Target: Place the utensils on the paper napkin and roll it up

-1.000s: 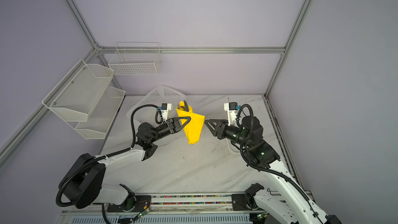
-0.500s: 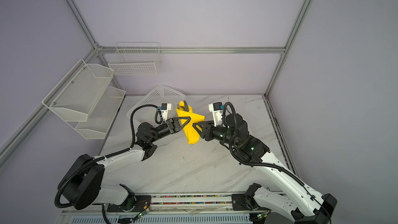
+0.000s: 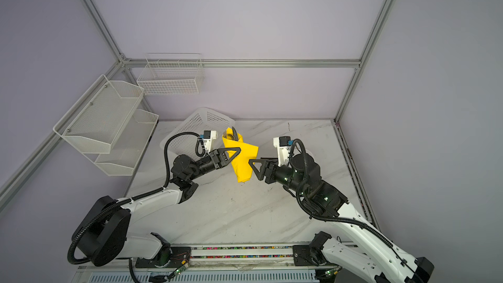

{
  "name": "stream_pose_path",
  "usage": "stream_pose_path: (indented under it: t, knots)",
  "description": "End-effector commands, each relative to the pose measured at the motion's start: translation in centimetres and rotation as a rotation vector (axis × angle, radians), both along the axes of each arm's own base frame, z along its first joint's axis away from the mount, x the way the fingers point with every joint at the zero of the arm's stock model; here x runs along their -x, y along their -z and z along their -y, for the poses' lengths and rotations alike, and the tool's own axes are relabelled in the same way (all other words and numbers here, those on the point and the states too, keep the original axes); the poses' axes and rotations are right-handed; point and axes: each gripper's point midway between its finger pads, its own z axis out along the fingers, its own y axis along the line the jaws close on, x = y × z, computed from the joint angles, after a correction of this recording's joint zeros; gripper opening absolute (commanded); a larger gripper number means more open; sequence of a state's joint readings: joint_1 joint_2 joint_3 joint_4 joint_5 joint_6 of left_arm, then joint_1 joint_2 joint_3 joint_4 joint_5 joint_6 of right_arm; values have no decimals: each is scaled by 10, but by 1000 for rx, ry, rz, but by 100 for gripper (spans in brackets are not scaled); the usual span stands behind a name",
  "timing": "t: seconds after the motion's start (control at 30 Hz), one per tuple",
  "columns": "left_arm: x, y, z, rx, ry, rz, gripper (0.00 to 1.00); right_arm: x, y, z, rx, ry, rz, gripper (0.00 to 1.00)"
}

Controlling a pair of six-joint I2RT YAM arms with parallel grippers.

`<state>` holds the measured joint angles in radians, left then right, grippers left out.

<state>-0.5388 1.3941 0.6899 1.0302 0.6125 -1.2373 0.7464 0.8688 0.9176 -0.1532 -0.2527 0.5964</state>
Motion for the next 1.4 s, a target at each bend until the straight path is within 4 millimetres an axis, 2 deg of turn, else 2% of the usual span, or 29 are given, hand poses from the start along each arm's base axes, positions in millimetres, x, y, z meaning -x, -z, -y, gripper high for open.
stream_pose_path:
  t: [0.0, 0.17, 0.33, 0.47, 0.77, 1.0, 1.37]
  knots:
    - [9, -40, -11, 75, -23, 119, 9, 11, -2, -20, -66, -120, -7, 70]
    - [11, -43, -12, 95, -18, 118, 9, 1, 21, -27, -31, -114, -54, 73]
    - [12, -46, -13, 103, -14, 120, 9, 6, 20, -41, -56, -200, -46, 74]
    - [12, -48, -13, 111, -10, 119, 8, 5, 18, -45, -87, -235, -37, 74]
    - [13, -50, -13, 130, 0, 117, 8, -5, 26, -47, -146, -314, -72, 62]
    - [12, -51, -12, 131, 1, 119, 8, 0, 24, -50, -187, -371, -79, 52]
    - [12, -49, -13, 125, -8, 115, 8, -1, 26, -51, -182, -371, -81, 43]
